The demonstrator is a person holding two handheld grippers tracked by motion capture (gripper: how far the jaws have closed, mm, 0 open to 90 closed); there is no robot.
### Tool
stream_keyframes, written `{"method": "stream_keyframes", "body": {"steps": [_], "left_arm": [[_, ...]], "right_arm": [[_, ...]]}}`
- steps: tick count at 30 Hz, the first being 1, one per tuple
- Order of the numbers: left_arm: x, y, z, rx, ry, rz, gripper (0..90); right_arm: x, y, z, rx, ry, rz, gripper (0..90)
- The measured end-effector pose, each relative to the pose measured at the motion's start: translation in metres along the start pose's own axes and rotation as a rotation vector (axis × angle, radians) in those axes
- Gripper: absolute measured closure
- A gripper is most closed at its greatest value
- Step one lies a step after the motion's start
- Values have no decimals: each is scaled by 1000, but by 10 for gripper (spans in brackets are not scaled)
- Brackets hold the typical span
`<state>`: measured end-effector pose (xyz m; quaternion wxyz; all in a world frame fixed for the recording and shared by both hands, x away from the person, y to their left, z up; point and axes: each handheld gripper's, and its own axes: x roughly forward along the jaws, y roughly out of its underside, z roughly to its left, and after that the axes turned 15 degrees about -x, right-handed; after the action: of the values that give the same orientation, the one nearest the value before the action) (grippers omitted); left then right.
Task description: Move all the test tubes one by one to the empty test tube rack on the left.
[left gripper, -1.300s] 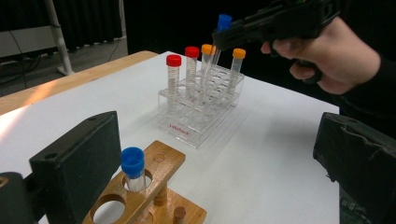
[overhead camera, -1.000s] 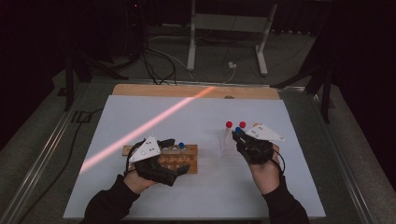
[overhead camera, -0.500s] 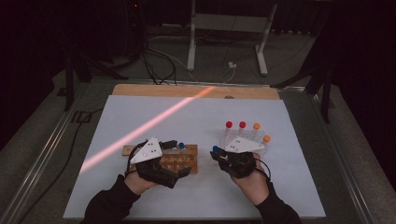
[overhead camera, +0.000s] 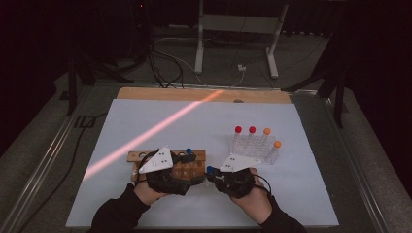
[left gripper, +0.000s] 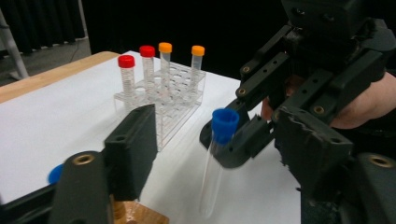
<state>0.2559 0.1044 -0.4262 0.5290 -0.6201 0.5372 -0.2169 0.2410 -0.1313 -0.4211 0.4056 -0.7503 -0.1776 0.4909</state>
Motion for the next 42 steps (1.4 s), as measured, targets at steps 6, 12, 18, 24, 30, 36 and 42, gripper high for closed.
{"method": "stream_keyframes", "body": {"steps": [6,12,18,24,30,36,42], "left_arm": [[7,2,-4,7,4,22,469],[9,1,-4,-1,20,27,609],[12,0,-7,7,8,50,712],[14,-1,-9,16,-16,58,760],[13,-3,-12,38,-31,55,775],[12,-6,-12,52,-40,56,778],[1,-16,-11,58,-64,27,778]], "right_arm": [[3,-3,7,-15,-19,1,767],[5,-4,10,-25,-23,6,768],[6,-4,10,-30,-17,13,767],[6,-4,11,-31,-17,11,767],[6,-4,10,-24,-17,-5,763],[6,-4,9,-15,-29,-26,617],[1,-5,7,1,2,-64,362]]}}
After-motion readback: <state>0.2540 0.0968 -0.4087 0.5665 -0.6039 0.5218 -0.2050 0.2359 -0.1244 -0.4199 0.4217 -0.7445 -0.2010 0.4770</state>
